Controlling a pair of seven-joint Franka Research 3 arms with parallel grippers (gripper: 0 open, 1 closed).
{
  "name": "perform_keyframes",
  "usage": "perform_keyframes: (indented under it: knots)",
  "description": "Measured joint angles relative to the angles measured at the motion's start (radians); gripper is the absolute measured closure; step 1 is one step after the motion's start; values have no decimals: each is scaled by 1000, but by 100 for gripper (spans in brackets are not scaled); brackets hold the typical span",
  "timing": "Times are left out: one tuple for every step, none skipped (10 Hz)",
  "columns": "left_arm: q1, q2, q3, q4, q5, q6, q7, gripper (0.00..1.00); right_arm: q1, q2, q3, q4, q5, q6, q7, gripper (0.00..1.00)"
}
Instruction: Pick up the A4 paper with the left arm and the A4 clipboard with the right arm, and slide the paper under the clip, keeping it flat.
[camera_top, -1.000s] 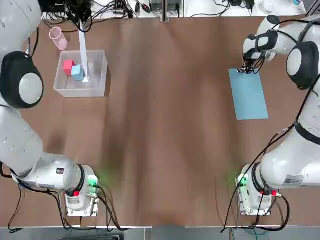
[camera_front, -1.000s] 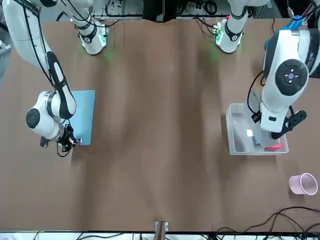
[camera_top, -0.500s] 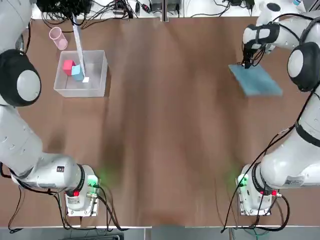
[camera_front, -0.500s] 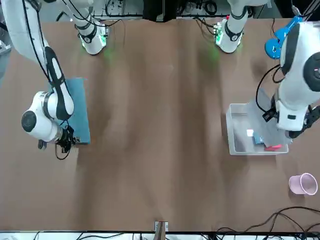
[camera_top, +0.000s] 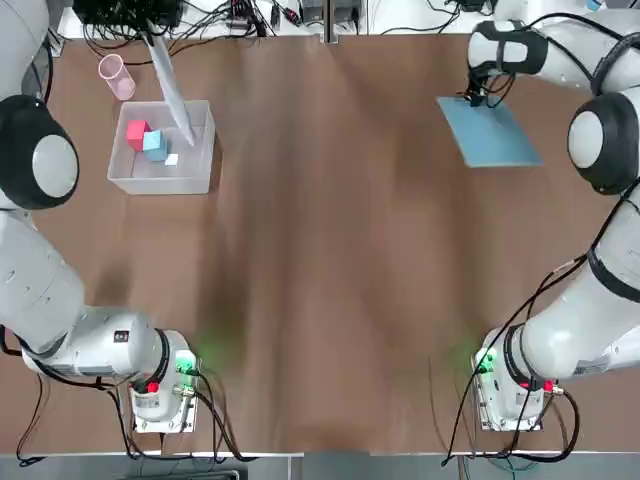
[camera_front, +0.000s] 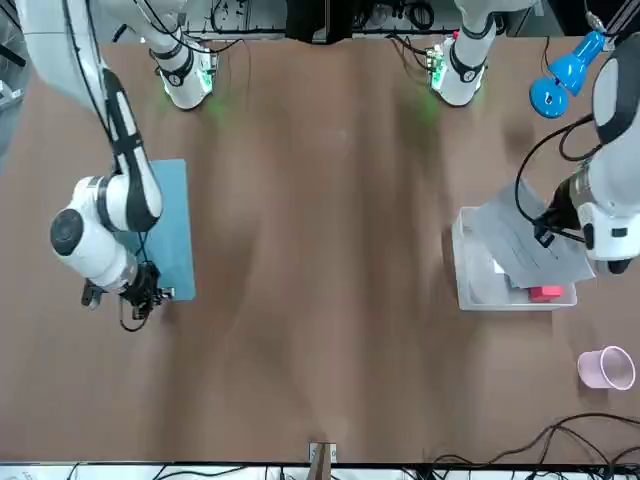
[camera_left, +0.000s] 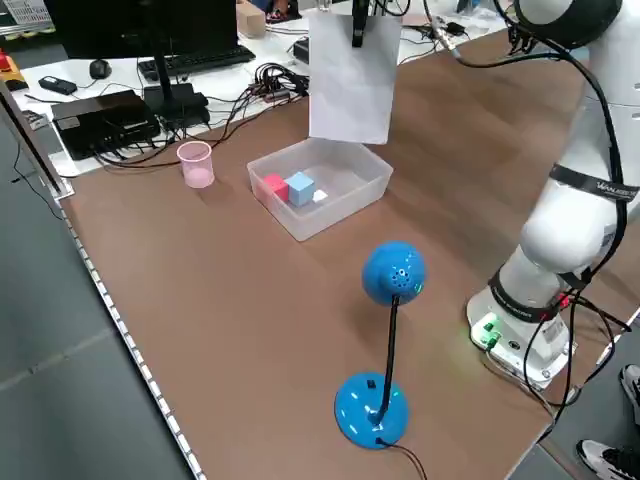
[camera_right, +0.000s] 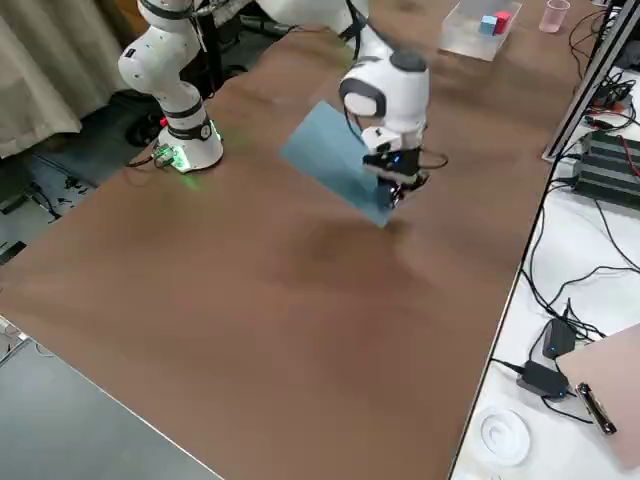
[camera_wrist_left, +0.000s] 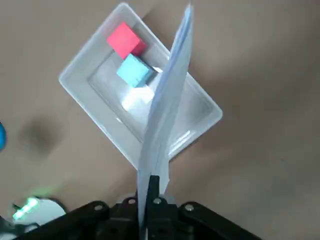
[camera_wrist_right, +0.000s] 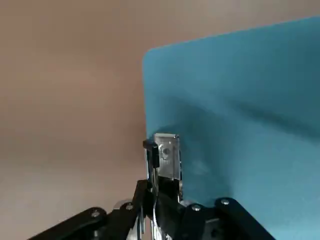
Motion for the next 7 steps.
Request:
perform_keyframes:
  knots:
    - [-1, 0, -1, 6, -35, 1, -49, 99, 40, 0, 1, 17, -1, 0, 44, 96]
    - [-1, 0, -1, 9, -70, 12, -100, 99, 89, 0, 2, 35, -1, 0, 102, 96]
    - [2, 0, -1, 12, -107, 42, -166, 99, 146, 4, 2, 55, -5, 0, 166, 96]
    - [11, -1, 0, 18, -147, 78, -229, 99, 211, 19, 3, 83, -20, 0, 216, 96]
    - [18, -1, 0, 25, -172, 98, -262, 99, 271, 48, 4, 125, -42, 2, 239, 96]
    - [20, -3, 0, 30, -182, 104, -276, 99, 335, 90, 4, 188, -51, 2, 248, 96]
    - [19, -11, -1, 33, -184, 105, -282, 99, 397, 137, 3, 250, -53, 2, 255, 96]
